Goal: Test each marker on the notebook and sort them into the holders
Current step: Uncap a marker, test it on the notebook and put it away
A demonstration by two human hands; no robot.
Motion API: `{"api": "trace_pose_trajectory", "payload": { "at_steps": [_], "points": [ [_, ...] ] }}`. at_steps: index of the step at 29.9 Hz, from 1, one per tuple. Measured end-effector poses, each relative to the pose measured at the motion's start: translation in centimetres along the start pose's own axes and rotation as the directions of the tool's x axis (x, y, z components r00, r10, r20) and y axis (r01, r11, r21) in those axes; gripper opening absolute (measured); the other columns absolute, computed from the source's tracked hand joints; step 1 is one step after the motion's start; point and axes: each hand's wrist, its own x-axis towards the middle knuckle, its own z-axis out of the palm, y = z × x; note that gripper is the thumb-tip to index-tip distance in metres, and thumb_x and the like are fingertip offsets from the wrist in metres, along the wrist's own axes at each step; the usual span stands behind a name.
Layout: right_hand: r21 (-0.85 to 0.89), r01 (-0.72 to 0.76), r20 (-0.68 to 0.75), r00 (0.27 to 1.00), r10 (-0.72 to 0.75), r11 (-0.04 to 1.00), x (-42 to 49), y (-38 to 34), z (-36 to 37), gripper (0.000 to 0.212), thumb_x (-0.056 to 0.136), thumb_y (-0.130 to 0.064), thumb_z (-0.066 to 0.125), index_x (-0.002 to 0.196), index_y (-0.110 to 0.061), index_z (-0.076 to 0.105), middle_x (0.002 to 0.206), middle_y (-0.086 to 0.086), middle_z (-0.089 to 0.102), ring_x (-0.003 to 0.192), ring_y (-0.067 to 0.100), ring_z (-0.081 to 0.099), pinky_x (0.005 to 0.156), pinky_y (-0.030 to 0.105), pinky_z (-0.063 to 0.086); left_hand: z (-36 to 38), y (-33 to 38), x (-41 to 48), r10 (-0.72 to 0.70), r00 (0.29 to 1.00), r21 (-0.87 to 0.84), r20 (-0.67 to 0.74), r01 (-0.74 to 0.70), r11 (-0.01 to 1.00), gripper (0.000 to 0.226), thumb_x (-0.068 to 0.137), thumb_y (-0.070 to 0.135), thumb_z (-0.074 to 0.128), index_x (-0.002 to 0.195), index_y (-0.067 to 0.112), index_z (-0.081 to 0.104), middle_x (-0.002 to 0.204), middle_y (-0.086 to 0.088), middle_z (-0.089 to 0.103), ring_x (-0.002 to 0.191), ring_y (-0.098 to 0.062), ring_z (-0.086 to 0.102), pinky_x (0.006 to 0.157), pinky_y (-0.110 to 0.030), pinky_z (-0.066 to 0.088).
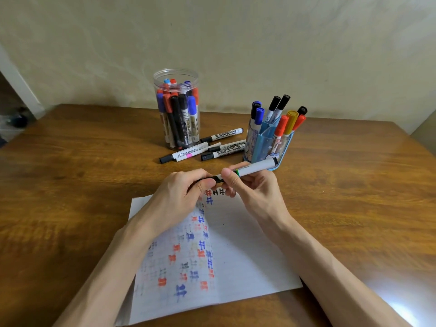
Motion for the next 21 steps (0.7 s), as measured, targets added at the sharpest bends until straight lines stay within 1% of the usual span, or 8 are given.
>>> {"api": "trace_pose_trajectory", "payload": {
  "at_steps": [2, 5, 7, 10, 12, 15, 17, 21],
  "points": [
    [-0.003, 0.002, 0.007, 1.0, -0.002, 1.0, 0.0, -0.1, -0.1, 0.014, 0.098, -0.018, 0.073, 0.095, -0.004, 0.073, 0.074, 0.009, 0.07, 0.069, 0.02, 0.064, 0.067, 0.029, 0.055, -0.2, 0.1, 0.0, 0.003, 1.0, -0.028, 0.012, -0.003, 1.0, 0.019, 0.102, 0.041, 0.049, 0.094, 0.034, 0.065, 0.077, 0.029, 0.065, 0.079, 0.001, 0.062, 0.066, -0.012, 0.045],
    [-0.021, 0.0, 0.019, 1.0, 0.0, 1.0, 0.0, -0.2, -0.1, 0.016, 0.098, -0.02, 0.073, 0.097, -0.004, 0.073, 0.074, 0.01, 0.07, 0.069, 0.019, 0.064, 0.067, 0.029, 0.055, -0.3, 0.3, 0.0, 0.01, 0.999, -0.045, 0.041, -0.008, 0.999, 0.019, 0.105, 0.032, 0.051, 0.091, 0.036, 0.064, 0.074, 0.032, 0.063, 0.076, 0.004, 0.061, 0.065, -0.009, 0.042],
    [-0.012, -0.002, 0.001, 1.0, 0.002, 1.0, 0.0, -0.2, -0.1, 0.016, 0.099, -0.019, 0.073, 0.098, -0.003, 0.073, 0.074, 0.008, 0.07, 0.068, 0.017, 0.064, 0.067, 0.028, 0.055, -0.3, 0.4, 0.0, 0.029, 0.999, -0.055, 0.03, -0.028, 0.998, 0.017, 0.104, 0.036, 0.051, 0.095, 0.035, 0.065, 0.078, 0.031, 0.065, 0.08, 0.004, 0.063, 0.066, -0.01, 0.044],
    [0.026, -0.017, -0.03, 0.999, 0.018, 1.0, 0.3, 0.2, -0.2, 0.02, 0.097, -0.021, 0.074, 0.102, -0.002, 0.075, 0.079, 0.01, 0.073, 0.069, 0.017, 0.065, 0.067, 0.029, 0.055, 0.0, 0.3, -0.1, 0.053, 0.998, -0.067, -0.023, -0.054, 0.996, 0.021, 0.096, 0.048, 0.053, 0.103, 0.033, 0.067, 0.092, 0.024, 0.071, 0.093, 0.0, 0.069, 0.075, -0.025, 0.057],
    [0.039, -0.025, -0.031, 0.999, 0.026, 0.999, 0.3, 0.3, 0.1, 0.025, 0.095, -0.025, 0.075, 0.098, 0.0, 0.075, 0.077, 0.011, 0.072, 0.067, 0.016, 0.064, 0.066, 0.029, 0.053, 0.1, 0.2, -0.3, 0.058, 0.997, -0.05, -0.044, -0.061, 0.997, 0.028, 0.09, 0.053, 0.055, 0.103, 0.031, 0.065, 0.095, 0.02, 0.073, 0.094, -0.001, 0.07, 0.076, -0.031, 0.06],
    [0.002, 0.001, -0.041, 0.999, -0.001, 1.0, 0.1, 0.3, 0.5, 0.015, 0.095, -0.021, 0.075, 0.093, -0.006, 0.075, 0.072, -0.001, 0.072, 0.064, 0.01, 0.064, 0.062, 0.022, 0.052, 0.3, 0.0, -0.5, 0.066, 0.997, 0.021, -0.042, -0.065, 0.998, 0.032, 0.086, 0.054, 0.056, 0.106, 0.031, 0.063, 0.098, 0.021, 0.072, 0.093, 0.002, 0.07, 0.075, -0.031, 0.062],
    [-0.021, 0.018, -0.045, 0.999, -0.019, 1.0, 0.0, 0.3, 0.5, 0.012, 0.097, -0.017, 0.073, 0.092, -0.006, 0.074, 0.071, -0.004, 0.072, 0.062, 0.006, 0.065, 0.059, 0.018, 0.051, 0.3, 0.0, -0.5, 0.062, 0.998, 0.042, -0.022, -0.061, 0.997, 0.033, 0.088, 0.055, 0.052, 0.11, 0.033, 0.064, 0.101, 0.022, 0.071, 0.095, 0.004, 0.068, 0.078, -0.029, 0.061],
    [-0.08, 0.008, -0.021, 1.0, -0.009, 0.997, -0.2, 0.0, 1.0, 0.017, 0.1, -0.021, 0.071, 0.089, -0.008, 0.073, 0.069, -0.003, 0.07, 0.063, 0.009, 0.064, 0.059, 0.021, 0.051, 0.1, 0.4, -0.7, 0.038, 0.998, -0.003, 0.043, -0.038, 0.999, 0.019, 0.096, 0.05, 0.047, 0.103, 0.043, 0.063, 0.09, 0.025, 0.07, 0.09, 0.002, 0.067, 0.074, -0.024, 0.055]
  ]
}}
